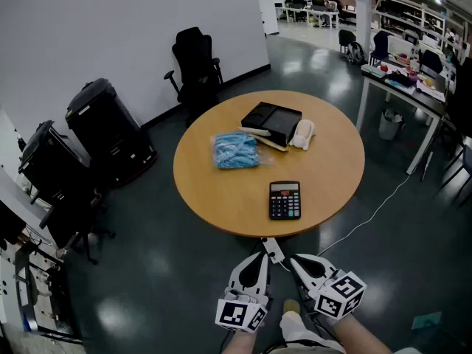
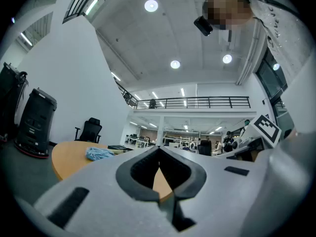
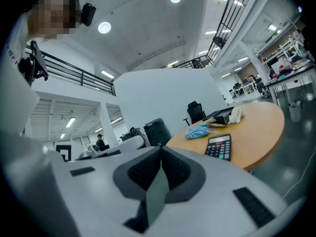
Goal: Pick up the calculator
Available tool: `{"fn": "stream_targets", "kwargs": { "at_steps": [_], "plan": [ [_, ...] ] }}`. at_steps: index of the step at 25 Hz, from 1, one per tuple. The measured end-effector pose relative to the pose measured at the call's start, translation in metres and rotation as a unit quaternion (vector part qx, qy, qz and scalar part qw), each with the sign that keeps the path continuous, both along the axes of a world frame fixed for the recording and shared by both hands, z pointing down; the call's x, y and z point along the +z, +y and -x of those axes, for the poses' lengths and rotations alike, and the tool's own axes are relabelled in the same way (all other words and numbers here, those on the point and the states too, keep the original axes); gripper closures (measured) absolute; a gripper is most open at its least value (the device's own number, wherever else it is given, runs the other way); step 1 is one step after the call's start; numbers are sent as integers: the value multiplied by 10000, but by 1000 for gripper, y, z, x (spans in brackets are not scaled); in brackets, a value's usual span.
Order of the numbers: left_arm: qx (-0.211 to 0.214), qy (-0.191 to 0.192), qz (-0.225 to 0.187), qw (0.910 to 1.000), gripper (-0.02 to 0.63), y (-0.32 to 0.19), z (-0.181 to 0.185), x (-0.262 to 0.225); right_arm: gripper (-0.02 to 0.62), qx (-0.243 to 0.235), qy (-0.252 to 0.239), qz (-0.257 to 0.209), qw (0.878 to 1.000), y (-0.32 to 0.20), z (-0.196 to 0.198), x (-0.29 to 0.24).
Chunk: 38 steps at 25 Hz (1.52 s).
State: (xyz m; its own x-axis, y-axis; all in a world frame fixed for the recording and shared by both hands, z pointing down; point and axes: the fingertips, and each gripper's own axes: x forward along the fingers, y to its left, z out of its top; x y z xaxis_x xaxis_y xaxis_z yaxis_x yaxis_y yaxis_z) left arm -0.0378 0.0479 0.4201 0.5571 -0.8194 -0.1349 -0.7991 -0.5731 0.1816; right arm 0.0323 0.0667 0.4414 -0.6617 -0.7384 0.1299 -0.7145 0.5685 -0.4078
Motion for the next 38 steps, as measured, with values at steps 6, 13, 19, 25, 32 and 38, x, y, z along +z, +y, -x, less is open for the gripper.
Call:
{"fn": "stream_targets", "kwargs": {
  "at_steps": [6, 13, 19, 25, 32, 38],
  "plan": [
    [-221, -24, 6, 9998, 600, -80, -5, 2, 585, -230, 126, 41, 9996, -76, -19, 0],
    [-550, 49, 268, 9981, 600, -137, 5, 29, 523, -427, 246, 548, 9973, -160, -33, 28],
    [-536, -65, 457, 9975, 600, -181, 13, 52, 448, -480, 259, 1440, 9881, -234, -63, 74],
    [-517, -216, 454, 9974, 600, -230, 33, 66, 378, -808, 733, 2308, 9669, -302, -86, 122],
    [-649, -173, 292, 9973, 600, -264, 59, 70, 359, -1578, 818, 3241, 9292, -332, -82, 170],
    [-641, -98, 543, 9964, 600, -255, 66, 91, 360, -2248, 783, 3592, 9024, -330, -66, 182]
  ]
}}
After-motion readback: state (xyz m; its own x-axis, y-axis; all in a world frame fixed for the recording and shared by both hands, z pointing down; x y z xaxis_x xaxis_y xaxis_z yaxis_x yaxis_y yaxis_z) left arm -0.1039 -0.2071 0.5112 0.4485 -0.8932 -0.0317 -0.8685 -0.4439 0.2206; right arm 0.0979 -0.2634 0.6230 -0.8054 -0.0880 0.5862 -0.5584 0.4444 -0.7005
